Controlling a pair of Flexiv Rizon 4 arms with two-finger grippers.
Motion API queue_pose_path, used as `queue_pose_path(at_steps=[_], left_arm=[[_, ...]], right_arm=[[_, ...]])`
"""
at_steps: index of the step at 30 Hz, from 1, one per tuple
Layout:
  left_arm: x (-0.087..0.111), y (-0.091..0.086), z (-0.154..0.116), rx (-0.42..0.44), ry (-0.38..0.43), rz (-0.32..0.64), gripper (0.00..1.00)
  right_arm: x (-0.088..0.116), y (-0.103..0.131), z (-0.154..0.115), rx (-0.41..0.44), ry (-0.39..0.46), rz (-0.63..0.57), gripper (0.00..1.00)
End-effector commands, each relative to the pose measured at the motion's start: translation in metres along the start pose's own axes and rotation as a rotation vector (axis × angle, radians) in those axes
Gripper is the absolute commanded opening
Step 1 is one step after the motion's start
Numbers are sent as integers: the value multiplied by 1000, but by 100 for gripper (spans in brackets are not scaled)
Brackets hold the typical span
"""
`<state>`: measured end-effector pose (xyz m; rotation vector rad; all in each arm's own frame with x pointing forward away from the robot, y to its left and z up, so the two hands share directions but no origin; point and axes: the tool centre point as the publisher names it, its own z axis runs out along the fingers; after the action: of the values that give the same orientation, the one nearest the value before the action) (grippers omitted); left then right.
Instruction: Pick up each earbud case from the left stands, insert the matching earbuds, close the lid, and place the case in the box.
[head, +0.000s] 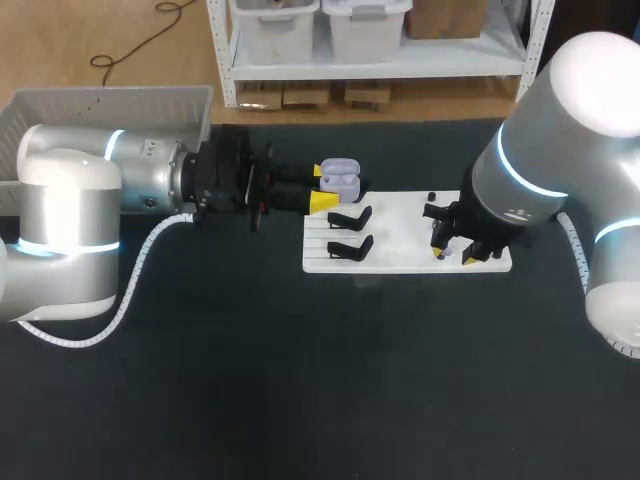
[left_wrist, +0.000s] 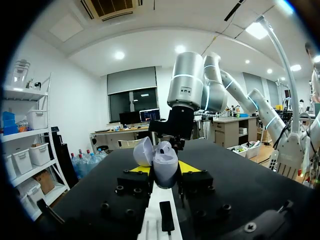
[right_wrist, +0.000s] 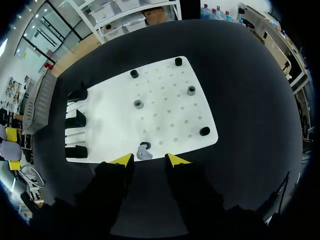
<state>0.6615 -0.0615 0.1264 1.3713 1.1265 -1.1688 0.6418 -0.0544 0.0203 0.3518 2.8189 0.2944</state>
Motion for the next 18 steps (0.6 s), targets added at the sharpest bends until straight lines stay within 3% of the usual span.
queue_pose_path(at_steps=[1, 18], left_arm=[[0, -1, 0, -5, 0, 2, 0], [0, -1, 0, -5, 0, 2, 0]], right_arm=[[-1, 1, 2, 1, -4, 1, 40], [-7, 3, 8, 16, 0, 22, 33]])
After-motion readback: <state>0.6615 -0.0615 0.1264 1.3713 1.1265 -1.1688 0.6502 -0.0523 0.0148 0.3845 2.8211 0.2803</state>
